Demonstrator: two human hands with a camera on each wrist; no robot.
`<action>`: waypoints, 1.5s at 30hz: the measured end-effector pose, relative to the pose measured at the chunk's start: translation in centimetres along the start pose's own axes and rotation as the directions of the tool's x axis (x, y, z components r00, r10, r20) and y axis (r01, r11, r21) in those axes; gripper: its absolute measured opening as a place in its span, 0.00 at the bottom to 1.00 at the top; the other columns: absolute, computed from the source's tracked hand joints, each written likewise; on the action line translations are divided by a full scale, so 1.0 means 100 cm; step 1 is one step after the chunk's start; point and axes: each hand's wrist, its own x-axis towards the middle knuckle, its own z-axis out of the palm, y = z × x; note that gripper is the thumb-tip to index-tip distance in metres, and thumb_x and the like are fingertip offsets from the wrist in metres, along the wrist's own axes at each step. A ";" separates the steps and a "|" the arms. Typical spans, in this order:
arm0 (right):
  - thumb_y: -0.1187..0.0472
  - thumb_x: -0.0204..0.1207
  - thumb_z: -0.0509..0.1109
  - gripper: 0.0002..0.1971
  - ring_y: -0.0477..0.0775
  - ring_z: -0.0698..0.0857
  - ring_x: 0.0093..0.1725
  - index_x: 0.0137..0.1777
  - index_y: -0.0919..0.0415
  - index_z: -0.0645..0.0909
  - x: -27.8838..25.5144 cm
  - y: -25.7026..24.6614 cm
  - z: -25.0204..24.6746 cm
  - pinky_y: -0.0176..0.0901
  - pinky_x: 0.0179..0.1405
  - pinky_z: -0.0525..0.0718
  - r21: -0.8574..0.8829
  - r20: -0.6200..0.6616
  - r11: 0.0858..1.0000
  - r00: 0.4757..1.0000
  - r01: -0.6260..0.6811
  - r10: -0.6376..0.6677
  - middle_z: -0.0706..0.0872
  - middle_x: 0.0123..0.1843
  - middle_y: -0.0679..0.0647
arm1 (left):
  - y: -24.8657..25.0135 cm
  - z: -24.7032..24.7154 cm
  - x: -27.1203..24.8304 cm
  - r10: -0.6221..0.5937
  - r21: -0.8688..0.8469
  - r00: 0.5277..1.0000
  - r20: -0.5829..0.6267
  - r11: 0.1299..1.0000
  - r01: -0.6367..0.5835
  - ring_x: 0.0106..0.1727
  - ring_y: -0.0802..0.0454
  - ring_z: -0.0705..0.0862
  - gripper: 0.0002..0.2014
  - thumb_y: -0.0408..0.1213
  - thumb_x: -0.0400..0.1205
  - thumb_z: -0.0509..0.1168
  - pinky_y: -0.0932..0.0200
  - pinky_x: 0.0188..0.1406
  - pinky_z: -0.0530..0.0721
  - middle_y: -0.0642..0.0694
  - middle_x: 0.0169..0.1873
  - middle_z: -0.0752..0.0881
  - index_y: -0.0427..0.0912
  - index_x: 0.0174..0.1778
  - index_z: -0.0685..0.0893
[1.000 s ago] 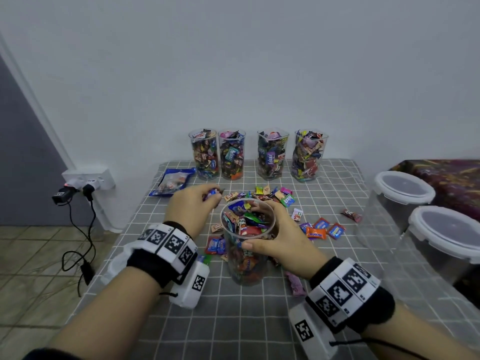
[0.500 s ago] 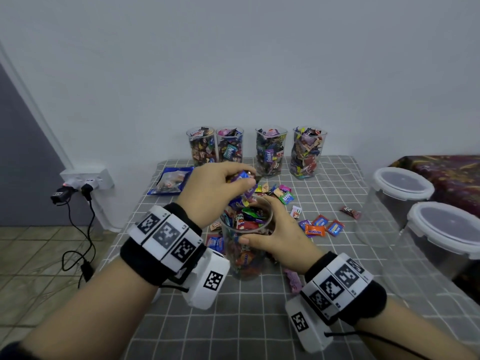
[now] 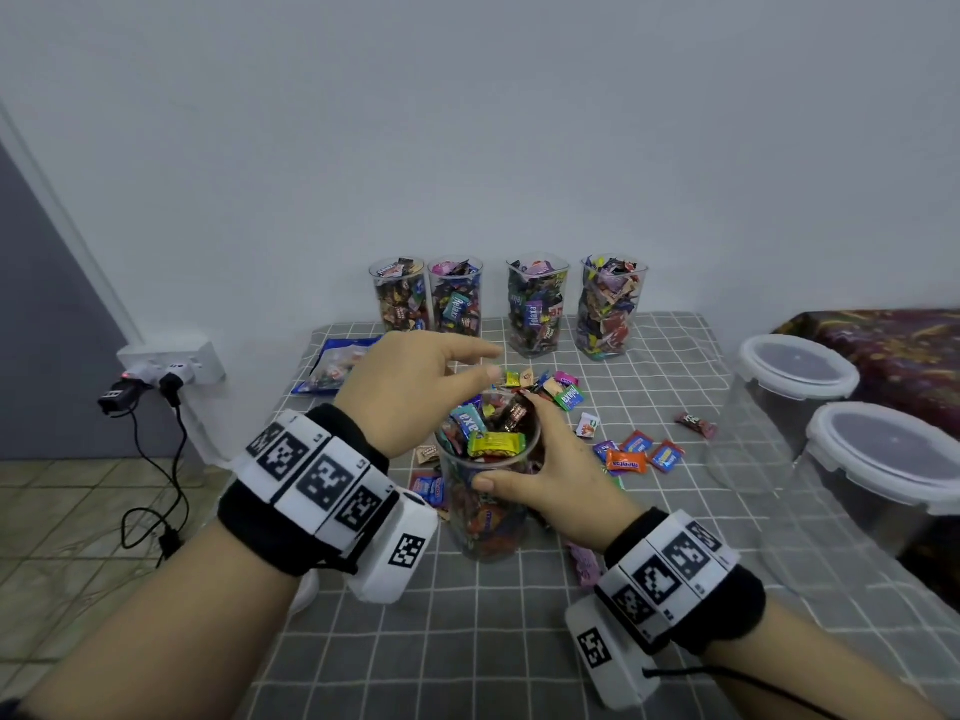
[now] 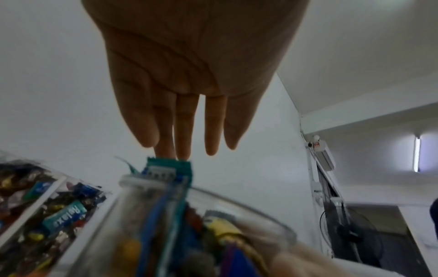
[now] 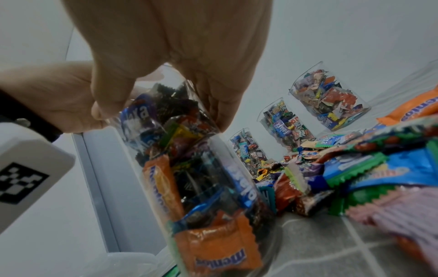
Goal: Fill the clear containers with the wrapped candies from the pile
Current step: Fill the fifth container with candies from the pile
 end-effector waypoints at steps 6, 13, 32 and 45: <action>0.51 0.64 0.82 0.38 0.38 0.78 0.65 0.71 0.47 0.66 -0.001 0.000 0.001 0.48 0.68 0.77 -0.014 0.001 1.000 1.000 0.009 -0.009 0.79 0.64 0.38 | 0.009 0.010 -0.001 0.005 0.276 0.987 0.163 0.960 -0.051 0.54 0.57 0.84 0.13 0.48 0.82 0.63 0.57 0.56 0.79 0.54 0.54 0.88 0.57 0.60 0.86; 0.58 0.65 0.82 0.34 0.35 0.79 0.63 0.65 0.38 0.66 -0.001 0.003 0.000 0.42 0.66 0.78 -0.005 -0.012 1.000 1.000 0.007 -0.007 0.80 0.62 0.37 | 0.013 0.017 -0.002 0.041 0.201 0.990 0.138 0.977 -0.068 0.49 0.57 0.83 0.11 0.43 0.81 0.63 0.57 0.52 0.79 0.54 0.50 0.89 0.54 0.56 0.88; 0.56 0.64 0.82 0.42 0.42 0.75 0.68 0.76 0.50 0.63 0.003 0.003 -0.016 0.40 0.70 0.72 -0.291 0.209 0.956 0.972 -0.043 0.108 0.76 0.67 0.38 | -0.052 0.021 0.004 -0.230 -0.181 0.955 -0.187 0.964 0.197 0.47 0.55 0.84 0.09 0.35 0.82 0.63 0.55 0.53 0.82 0.51 0.48 0.88 0.49 0.52 0.87; 0.44 0.68 0.75 0.54 0.54 0.57 0.82 0.84 0.51 0.41 0.006 0.031 -0.053 0.52 0.78 0.64 -0.866 0.212 0.493 0.826 -0.090 0.522 0.49 0.85 0.51 | -0.089 0.070 -0.004 -0.422 0.386 0.811 0.405 0.883 0.267 0.72 0.44 0.73 0.40 0.47 0.72 0.75 0.48 0.69 0.75 0.45 0.77 0.67 0.51 0.79 0.64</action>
